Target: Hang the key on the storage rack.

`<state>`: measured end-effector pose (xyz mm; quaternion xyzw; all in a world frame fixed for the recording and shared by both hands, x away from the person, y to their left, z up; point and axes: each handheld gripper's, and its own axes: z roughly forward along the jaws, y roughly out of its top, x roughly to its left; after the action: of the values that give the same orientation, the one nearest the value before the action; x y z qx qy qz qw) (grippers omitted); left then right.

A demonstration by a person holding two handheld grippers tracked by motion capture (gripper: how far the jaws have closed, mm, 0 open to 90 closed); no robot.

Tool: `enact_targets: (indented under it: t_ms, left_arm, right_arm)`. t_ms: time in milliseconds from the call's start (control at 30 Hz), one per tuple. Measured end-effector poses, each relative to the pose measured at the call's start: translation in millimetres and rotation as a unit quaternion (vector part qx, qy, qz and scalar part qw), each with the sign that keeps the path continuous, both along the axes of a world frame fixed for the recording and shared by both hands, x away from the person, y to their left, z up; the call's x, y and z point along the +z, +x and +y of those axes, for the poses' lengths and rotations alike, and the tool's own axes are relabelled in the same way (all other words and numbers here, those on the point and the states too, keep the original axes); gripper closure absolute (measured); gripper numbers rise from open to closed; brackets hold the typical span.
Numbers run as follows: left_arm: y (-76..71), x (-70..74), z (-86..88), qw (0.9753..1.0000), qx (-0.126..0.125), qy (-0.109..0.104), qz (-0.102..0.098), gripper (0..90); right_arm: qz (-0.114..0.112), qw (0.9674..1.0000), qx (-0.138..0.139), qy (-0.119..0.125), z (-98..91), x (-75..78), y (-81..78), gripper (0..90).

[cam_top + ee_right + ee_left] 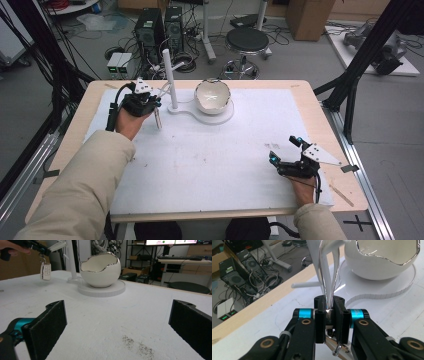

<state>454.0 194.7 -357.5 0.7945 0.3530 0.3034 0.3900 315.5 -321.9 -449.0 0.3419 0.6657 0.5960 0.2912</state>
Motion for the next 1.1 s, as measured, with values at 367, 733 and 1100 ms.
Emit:
enact_targets:
  t_ms: [367, 733, 1100]
  left_arm:
    - [-3.8, -9.7, 22.9, 0.9982, -0.029, -0.052, 0.010, 42.3]
    - [-51.9, -1.0, 63.1, 0.9855, -0.090, -0.139, -0.034, 1.7]
    - [-109.8, -13.0, 98.4, 0.9741, -0.114, -0.182, -0.070, 1.7]
  right_arm:
    - [-0.002, 1.0000, -0.005, 0.001, 0.6, -0.2, -0.7, 0.7]
    - [0.001, 1.0000, -0.008, -0.001, 1.3, -0.4, -1.1, 0.7]
    - [0.000, 1.0000, -0.005, 0.001, 1.0, -0.5, -0.8, 0.7]
